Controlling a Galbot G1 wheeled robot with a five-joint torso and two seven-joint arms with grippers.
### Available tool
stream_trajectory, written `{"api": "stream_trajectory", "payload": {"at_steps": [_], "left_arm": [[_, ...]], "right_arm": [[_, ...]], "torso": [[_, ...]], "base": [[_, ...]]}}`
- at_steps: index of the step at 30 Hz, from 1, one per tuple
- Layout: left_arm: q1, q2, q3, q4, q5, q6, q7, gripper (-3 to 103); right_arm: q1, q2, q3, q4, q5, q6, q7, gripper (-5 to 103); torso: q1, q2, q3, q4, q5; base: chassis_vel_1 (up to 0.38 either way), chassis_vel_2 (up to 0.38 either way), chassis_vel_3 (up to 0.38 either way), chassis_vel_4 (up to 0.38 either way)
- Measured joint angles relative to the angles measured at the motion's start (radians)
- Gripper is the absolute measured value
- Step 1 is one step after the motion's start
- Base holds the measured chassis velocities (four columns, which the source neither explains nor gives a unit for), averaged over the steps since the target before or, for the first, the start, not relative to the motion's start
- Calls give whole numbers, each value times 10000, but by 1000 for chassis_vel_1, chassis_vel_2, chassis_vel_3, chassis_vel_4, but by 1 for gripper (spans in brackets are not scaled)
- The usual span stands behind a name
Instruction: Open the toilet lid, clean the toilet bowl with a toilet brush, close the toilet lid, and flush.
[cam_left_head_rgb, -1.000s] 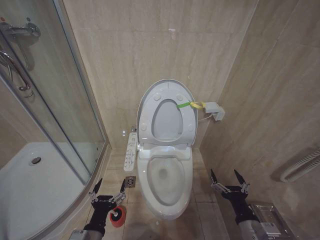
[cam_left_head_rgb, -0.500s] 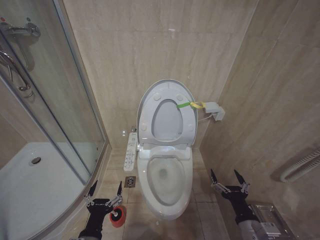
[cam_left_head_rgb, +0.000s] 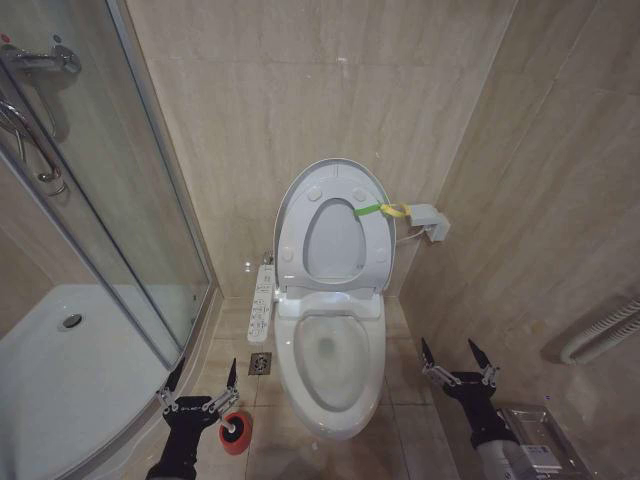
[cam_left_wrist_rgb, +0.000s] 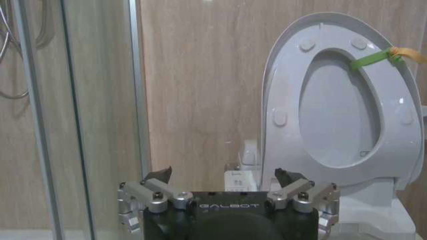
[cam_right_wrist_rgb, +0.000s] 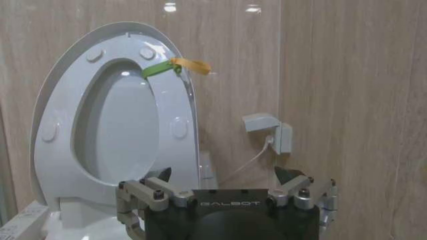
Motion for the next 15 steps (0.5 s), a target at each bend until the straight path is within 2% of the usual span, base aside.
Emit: {"api": "stream_trajectory", "payload": {"at_steps": [8, 15], "left_arm": [[563, 25, 339, -425, 22, -104, -261, 100], [446, 56, 341, -372, 123, -132, -274, 100]], "right_arm": [[0, 0, 0, 0, 0, 0, 0, 100], [0, 0, 0, 0, 0, 0, 0, 100]], "torso": [[0, 0, 0, 1, 1], [0, 0, 0, 0, 1]], "base": [[0, 0, 0, 0], [0, 0, 0, 0]]}}
